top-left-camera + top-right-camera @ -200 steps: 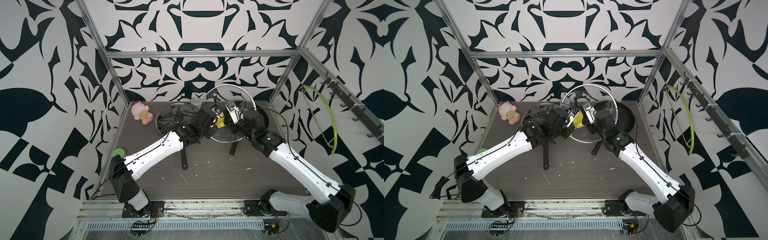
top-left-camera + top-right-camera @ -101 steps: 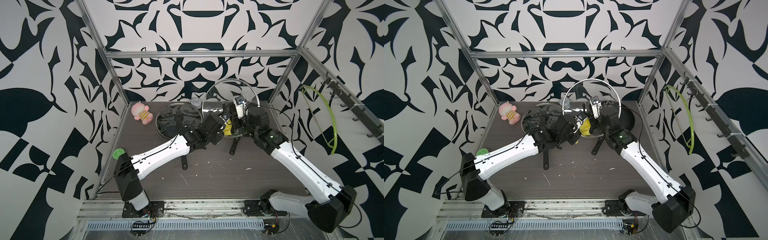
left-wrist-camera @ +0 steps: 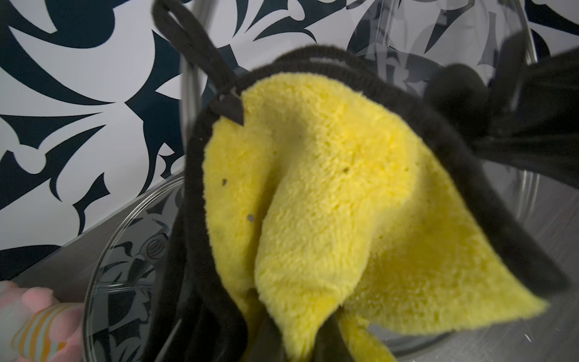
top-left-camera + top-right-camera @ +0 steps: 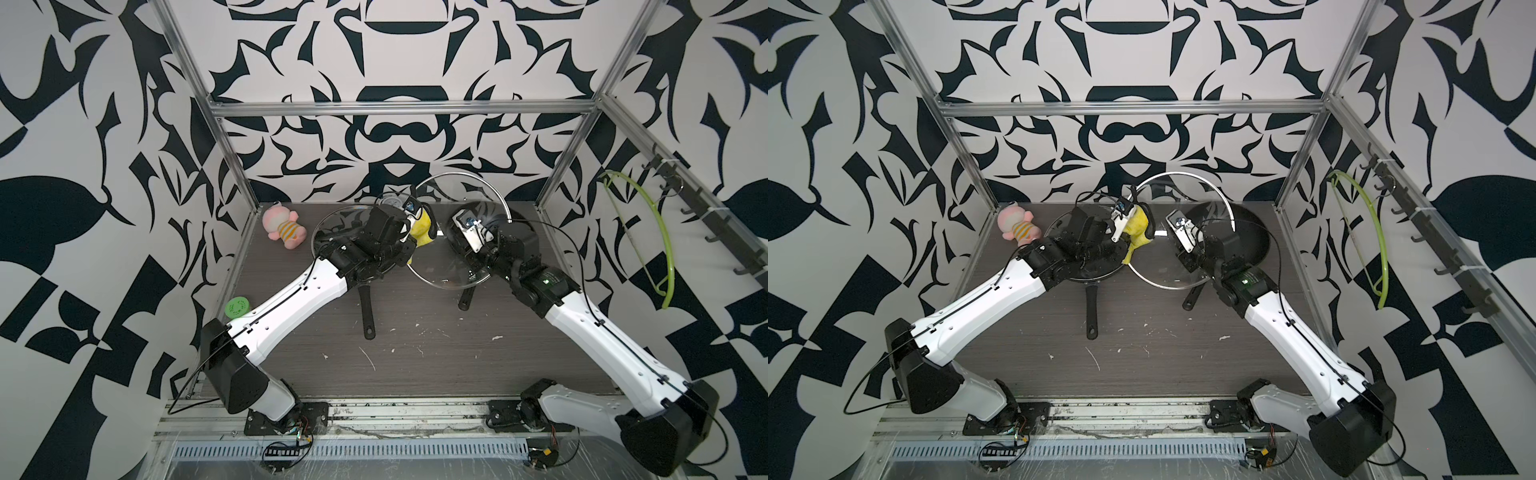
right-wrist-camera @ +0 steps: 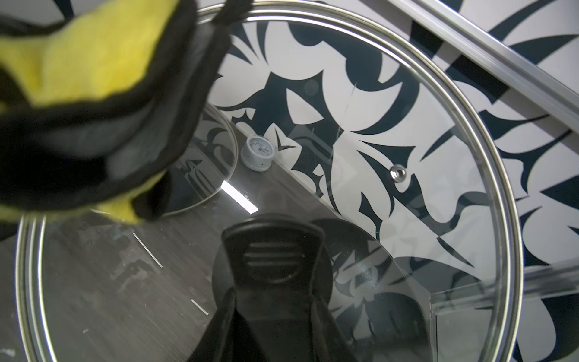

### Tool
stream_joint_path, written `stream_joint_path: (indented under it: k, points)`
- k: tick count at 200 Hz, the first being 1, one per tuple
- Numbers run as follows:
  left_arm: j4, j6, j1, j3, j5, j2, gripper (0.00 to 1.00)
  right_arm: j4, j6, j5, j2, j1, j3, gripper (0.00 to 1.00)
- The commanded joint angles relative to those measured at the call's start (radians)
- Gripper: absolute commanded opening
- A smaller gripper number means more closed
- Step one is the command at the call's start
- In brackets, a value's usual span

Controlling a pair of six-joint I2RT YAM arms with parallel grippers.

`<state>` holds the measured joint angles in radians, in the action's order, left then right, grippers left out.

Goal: Wipe the pot lid with a cloth
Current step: Wipe the pot lid.

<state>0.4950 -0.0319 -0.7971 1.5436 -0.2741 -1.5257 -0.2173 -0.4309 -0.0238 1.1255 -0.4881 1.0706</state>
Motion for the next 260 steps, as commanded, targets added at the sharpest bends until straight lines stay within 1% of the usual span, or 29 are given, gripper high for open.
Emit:
stream_joint_path:
  k: [1,17,35,63,86,107,126,148,181,219,260]
  points:
    - [0.014,-0.024,0.046,0.055,0.032,-0.036,0.00,0.218,-0.138,0.177,-0.100,-0.049,0.038,0.00]
    - [0.023,-0.057,0.062,0.096,0.078,-0.064,0.00,0.207,-0.212,0.162,-0.101,-0.084,0.032,0.00]
    - [0.063,-0.094,0.065,0.166,0.111,-0.110,0.00,0.182,-0.262,0.134,-0.091,-0.111,0.043,0.00]
    - [0.129,-0.135,0.064,0.289,0.168,-0.203,0.00,0.151,-0.327,0.123,-0.071,-0.150,0.064,0.00]
    - [0.166,-0.169,0.054,0.356,0.215,-0.264,0.00,0.127,-0.358,0.120,-0.050,-0.174,0.082,0.00]
    - [0.186,-0.200,0.022,0.391,0.224,-0.304,0.00,0.125,-0.369,0.110,-0.033,-0.188,0.091,0.00]
    - [0.182,-0.182,0.013,0.398,0.222,-0.315,0.00,0.134,-0.360,0.088,-0.030,-0.190,0.090,0.00]
    - [0.154,-0.159,0.015,0.369,0.179,-0.297,0.00,0.168,-0.332,0.035,-0.033,-0.188,0.079,0.00]
    - [0.062,-0.099,0.039,0.297,0.143,-0.222,0.00,0.179,-0.274,-0.011,-0.026,-0.176,0.070,0.00]
    - [-0.097,-0.048,0.046,0.163,0.078,-0.072,0.00,0.196,-0.160,-0.050,-0.009,-0.128,0.061,0.00]
    - [-0.251,0.002,0.045,-0.033,0.077,0.106,0.00,0.164,0.006,-0.126,0.043,-0.050,0.109,0.00]
